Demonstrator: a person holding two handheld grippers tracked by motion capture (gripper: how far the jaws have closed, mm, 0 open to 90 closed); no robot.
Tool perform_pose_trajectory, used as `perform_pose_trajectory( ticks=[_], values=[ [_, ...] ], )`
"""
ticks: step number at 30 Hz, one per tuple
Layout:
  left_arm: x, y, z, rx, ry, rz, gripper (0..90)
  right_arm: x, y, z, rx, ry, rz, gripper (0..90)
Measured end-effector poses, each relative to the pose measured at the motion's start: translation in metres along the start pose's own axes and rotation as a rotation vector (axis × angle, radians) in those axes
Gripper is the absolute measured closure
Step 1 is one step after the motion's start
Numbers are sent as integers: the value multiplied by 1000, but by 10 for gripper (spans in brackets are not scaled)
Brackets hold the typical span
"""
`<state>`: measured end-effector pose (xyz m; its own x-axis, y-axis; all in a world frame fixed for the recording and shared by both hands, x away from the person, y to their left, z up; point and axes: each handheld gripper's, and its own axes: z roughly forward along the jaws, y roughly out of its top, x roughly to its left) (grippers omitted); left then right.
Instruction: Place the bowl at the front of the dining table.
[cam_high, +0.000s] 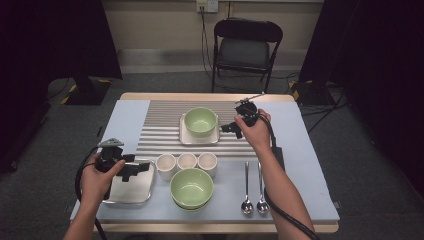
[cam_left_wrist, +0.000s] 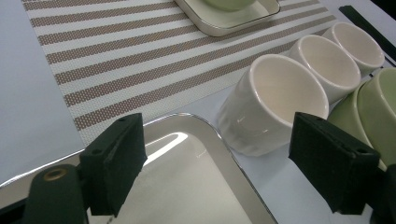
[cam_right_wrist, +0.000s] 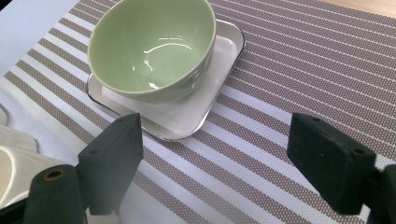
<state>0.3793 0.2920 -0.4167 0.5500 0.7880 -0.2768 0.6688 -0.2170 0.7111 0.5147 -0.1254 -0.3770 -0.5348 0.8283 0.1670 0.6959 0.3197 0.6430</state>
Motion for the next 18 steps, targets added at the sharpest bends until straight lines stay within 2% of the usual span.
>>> perform_pose_trajectory(
  ticks=[18],
  values=[
    [-4, 1, 1, 4, -7, 7, 180, -8, -17, -11, -8, 14, 4, 180]
  ],
)
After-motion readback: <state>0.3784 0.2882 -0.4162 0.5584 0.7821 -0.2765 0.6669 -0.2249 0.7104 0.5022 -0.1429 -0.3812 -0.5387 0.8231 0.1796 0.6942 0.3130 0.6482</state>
